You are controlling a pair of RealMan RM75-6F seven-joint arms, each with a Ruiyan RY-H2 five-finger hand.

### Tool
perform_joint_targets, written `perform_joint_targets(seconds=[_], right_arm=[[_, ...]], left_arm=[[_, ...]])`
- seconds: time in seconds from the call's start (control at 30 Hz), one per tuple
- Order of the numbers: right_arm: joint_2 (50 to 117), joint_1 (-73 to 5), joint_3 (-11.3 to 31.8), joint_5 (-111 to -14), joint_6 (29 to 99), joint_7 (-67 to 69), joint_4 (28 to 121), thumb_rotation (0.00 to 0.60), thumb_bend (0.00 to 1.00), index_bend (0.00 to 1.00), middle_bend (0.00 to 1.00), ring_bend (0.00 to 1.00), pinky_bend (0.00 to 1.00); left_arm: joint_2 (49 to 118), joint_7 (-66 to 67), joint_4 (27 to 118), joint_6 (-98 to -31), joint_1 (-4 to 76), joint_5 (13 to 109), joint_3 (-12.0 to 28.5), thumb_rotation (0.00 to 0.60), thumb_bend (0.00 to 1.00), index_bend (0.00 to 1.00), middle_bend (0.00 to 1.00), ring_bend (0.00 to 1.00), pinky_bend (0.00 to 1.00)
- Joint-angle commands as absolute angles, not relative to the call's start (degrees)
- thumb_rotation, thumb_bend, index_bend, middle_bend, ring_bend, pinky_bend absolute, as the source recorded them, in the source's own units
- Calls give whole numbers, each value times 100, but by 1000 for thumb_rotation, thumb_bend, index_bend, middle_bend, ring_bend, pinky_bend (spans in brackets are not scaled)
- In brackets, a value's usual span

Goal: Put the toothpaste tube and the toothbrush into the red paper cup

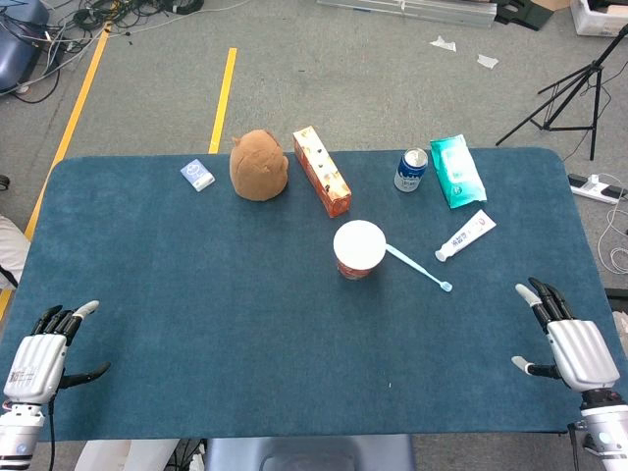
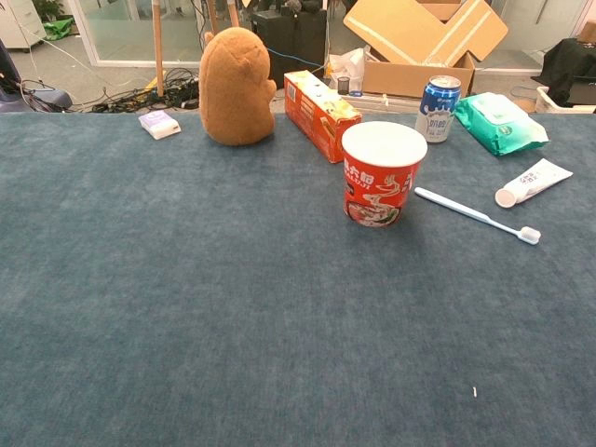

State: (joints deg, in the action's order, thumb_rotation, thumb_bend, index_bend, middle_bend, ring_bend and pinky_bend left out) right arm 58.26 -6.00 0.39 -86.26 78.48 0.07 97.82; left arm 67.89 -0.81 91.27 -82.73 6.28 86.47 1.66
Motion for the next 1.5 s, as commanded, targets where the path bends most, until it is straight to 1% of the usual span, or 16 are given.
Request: perform_joint_targets(seconds=[0.03,0.27,0.43,0.5,0.57,0.67,0.87,0.93,1.07,1.23,1.33,1.5], right_arm=[[5865,-577,15,-8636,7858,6,9769,600,0,0,0,24,552],[5893,-679,102,-8636,7798,93,9693,600,0,0,0,24,524],[5943,-833,261,-8624,7754,158,9612,600,0,2,17,24,487],[5971,-928,357,-8581,7702,207,9550,600,0,41,43,24,475],[5980,-1051,456,-8511,7587,236,9484,600,0,111,68,24,465],[5981,-1273,610,-8368,7338,271,9386,600,0,128,73,24,447],[6024,-1796,867,-8055,6683,121,9031,600,0,128,73,24,434],[6121,-2033,960,-7887,6375,12,8770,600,0,125,69,24,434],[6318,-2378,1051,-7655,5896,-67,8336,600,0,58,11,24,434],[6662,-2806,1053,-7677,5345,196,7567,600,0,4,2,24,433],[6815,-3055,990,-7782,4977,444,7141,600,0,0,0,21,432],[7094,-3345,922,-7941,4708,736,6601,600,0,0,0,18,420]], left_arm=[[6850,-141,9097,-8251,632,8627,158,600,27,154,256,217,125],[6916,-234,9022,-8176,653,8532,175,600,26,154,257,217,125],[6902,-272,9013,-8164,662,8540,167,600,25,156,258,217,125],[6887,-264,9010,-8126,683,8532,167,600,26,157,258,217,125],[6878,-241,9006,-8100,703,8533,168,600,26,157,259,217,125],[6855,-217,9022,-8060,723,8522,164,600,27,157,258,217,125],[6854,-206,8967,-7958,759,8425,177,600,25,158,259,217,125],[6873,-235,8909,-7882,782,8359,188,600,25,158,259,217,125],[6903,-284,8810,-7762,829,8264,211,600,25,158,262,217,125],[6927,-324,8724,-7647,887,8193,234,600,26,158,282,217,125],[6938,-337,8692,-7600,909,8138,255,600,27,159,281,217,125],[6985,-358,8615,-7529,928,8019,287,600,25,159,281,217,125]])
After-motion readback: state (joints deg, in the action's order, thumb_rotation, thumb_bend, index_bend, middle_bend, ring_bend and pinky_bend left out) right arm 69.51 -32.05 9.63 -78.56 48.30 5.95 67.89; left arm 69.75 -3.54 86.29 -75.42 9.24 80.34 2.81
